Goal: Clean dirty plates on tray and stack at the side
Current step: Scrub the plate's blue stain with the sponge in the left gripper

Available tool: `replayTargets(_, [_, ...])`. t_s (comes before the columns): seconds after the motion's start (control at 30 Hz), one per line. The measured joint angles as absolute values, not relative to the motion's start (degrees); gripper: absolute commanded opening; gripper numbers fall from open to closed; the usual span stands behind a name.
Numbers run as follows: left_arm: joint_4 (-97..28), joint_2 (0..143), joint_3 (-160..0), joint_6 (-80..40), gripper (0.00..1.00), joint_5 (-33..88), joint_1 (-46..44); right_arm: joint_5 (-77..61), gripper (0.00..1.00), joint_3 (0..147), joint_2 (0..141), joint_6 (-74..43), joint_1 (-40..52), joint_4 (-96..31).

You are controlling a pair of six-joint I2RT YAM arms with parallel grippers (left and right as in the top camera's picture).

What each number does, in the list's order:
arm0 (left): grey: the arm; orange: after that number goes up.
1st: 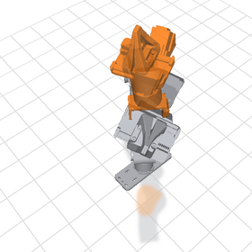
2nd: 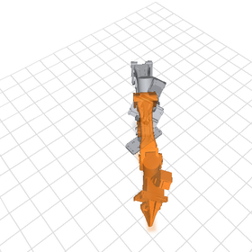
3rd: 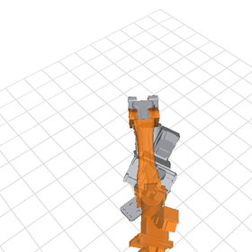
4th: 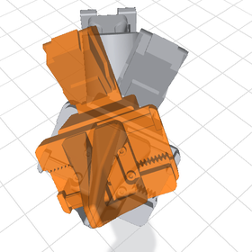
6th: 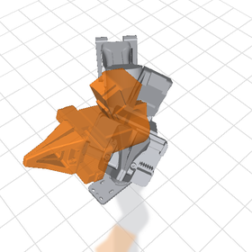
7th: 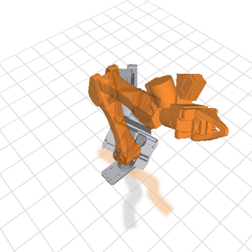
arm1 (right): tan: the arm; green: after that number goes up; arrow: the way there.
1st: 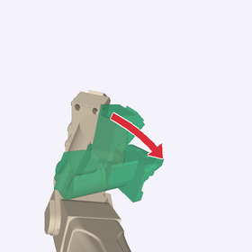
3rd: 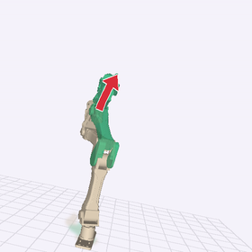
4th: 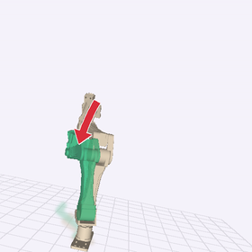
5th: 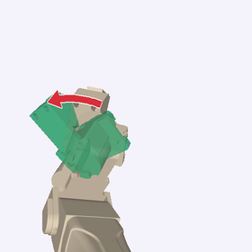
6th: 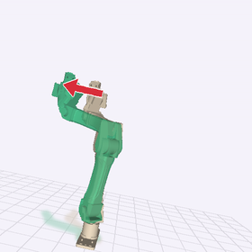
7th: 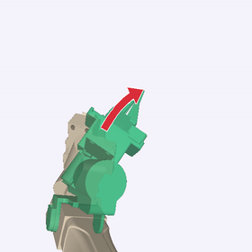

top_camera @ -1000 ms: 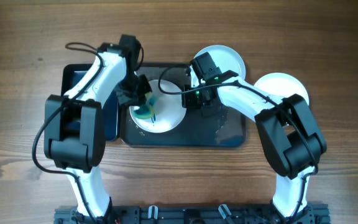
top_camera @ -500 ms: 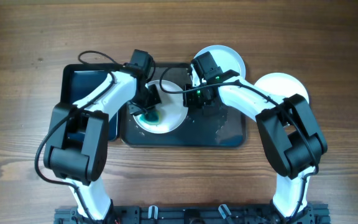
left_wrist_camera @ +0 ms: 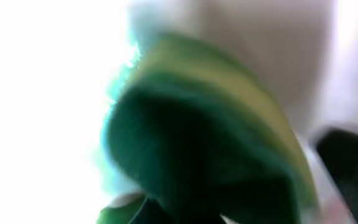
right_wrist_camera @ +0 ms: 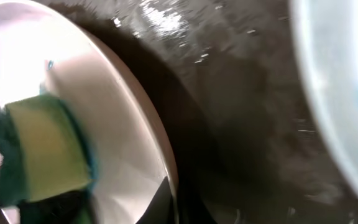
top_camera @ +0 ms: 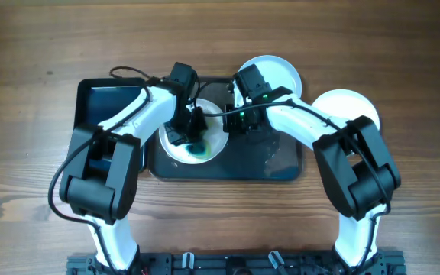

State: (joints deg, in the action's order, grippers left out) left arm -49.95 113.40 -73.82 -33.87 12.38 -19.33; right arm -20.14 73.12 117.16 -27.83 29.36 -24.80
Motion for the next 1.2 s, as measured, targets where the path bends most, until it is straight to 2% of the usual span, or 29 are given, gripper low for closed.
replayTargets(0.17, [-53.3, 114.0, -75.9, -38.1, 0.04, 0.0, -19.4, -20.1, 0.04, 73.1, 117.2, -27.9, 29.8, -24.6])
replayTargets(0.27, [-53.1, 114.2, -76.1, -39.0, 0.04, -3.0, -19.6, -20.2, 0.04, 73.1, 117.2, -28.1, 29.8, -24.6])
replayTargets(0.4, [-52.4, 114.2, -76.1, -36.9, 0.04, -3.3, -20.7, -20.2, 0.04, 73.1, 117.3, -28.3, 29.8, -24.6])
replayTargets(0.57, [-48.3, 114.2, -76.1, -27.6, 0.04, 2.7, -22.0, -20.1, 0.04, 73.1, 117.3, -28.3, 29.1, -24.7])
replayTargets(0.73, [-43.3, 114.5, -76.1, -24.1, 0.04, 5.5, -22.8, -19.9, 0.04, 73.1, 117.2, -28.4, 28.8, -24.8])
replayTargets(0.9, [-41.8, 114.5, -76.1, -27.4, 0.04, 1.0, -22.9, -19.9, 0.04, 73.2, 117.3, -28.8, 28.8, -24.6])
replayTargets(1.07, [-48.0, 114.5, -76.6, -35.2, 0.04, -10.7, -23.1, -19.9, 0.05, 73.2, 117.3, -28.9, 28.9, -24.6])
replayTargets(1.2, [-51.6, 114.7, -76.5, -38.0, 0.04, -14.1, -23.1, -19.9, 0.04, 73.2, 117.3, -28.9, 29.2, -24.6])
